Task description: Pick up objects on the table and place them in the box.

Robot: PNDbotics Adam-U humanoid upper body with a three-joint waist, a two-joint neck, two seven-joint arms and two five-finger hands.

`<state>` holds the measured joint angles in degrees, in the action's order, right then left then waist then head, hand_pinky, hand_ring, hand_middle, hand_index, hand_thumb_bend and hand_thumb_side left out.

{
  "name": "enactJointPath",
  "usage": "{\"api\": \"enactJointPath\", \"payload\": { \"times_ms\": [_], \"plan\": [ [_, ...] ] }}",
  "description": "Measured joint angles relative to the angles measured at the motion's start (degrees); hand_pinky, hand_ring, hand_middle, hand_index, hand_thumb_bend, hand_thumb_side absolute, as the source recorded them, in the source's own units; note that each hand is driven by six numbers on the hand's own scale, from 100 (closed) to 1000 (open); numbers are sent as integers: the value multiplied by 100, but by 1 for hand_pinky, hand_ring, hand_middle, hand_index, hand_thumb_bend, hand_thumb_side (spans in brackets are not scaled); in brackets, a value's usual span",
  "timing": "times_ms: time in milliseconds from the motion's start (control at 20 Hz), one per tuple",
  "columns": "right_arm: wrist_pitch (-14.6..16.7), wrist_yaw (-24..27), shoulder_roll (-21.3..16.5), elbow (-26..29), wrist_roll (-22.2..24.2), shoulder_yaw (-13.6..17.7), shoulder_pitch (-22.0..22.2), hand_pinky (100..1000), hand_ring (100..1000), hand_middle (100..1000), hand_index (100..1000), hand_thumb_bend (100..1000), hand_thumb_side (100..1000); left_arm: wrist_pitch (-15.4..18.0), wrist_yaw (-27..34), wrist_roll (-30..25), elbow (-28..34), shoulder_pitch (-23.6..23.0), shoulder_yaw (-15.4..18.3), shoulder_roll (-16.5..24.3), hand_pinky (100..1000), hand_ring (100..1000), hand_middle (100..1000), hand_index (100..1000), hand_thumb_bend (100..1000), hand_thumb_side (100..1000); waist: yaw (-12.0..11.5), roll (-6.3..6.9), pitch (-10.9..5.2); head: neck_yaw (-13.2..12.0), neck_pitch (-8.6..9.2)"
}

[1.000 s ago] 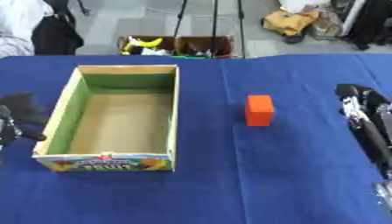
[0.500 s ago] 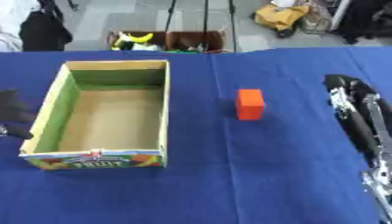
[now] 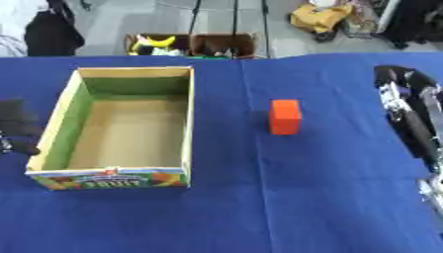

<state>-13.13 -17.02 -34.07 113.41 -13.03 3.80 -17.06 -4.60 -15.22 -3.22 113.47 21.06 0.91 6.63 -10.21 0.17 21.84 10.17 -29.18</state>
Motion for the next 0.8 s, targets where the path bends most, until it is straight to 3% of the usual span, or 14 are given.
{"api": "enactJointPath", "payload": {
  "times_ms": [150, 300, 350, 500, 650, 800],
  "plan": [
    [-191, -238, -364, 0, 216, -97, -173, 769, 873, 787, 827, 476, 928, -6, 0, -7, 0, -4, -1, 0, 517, 629, 621, 796, 100, 1000, -19, -12, -8, -3, 0],
    [-353, -472, -745, -59, 453, -275, -399, 782, 883, 779, 834, 547, 837, -8, 0, -14, 0, -24, -1, 0, 517, 629, 621, 796, 100, 1000, -42, -35, -30, -2, 0],
    [-397, -560, -880, -134, 537, -359, -470, 795, 895, 785, 846, 614, 765, -8, 0, -16, 0, -32, -2, 0, 517, 629, 621, 796, 100, 1000, -47, -35, -33, 0, -1],
    [-501, -768, -1259, -447, 780, -611, -649, 815, 911, 802, 858, 689, 644, -8, 0, -35, 0, -33, -6, 0, 517, 630, 621, 796, 100, 1000, -98, -30, -33, 15, -1],
    [-511, -851, -1624, -820, 1020, -822, -847, 840, 927, 823, 872, 772, 598, -16, 3, -46, 0, -34, -26, 0, 517, 630, 621, 796, 100, 1000, -135, -28, -33, 43, -1],
    [-418, -864, -1892, -1207, 1264, -1038, -1068, 849, 925, 821, 872, 801, 567, -18, 6, -56, 0, -35, -36, 0, 517, 631, 621, 797, 100, 1000, -155, -27, -33, 63, -1]
  ]
}}
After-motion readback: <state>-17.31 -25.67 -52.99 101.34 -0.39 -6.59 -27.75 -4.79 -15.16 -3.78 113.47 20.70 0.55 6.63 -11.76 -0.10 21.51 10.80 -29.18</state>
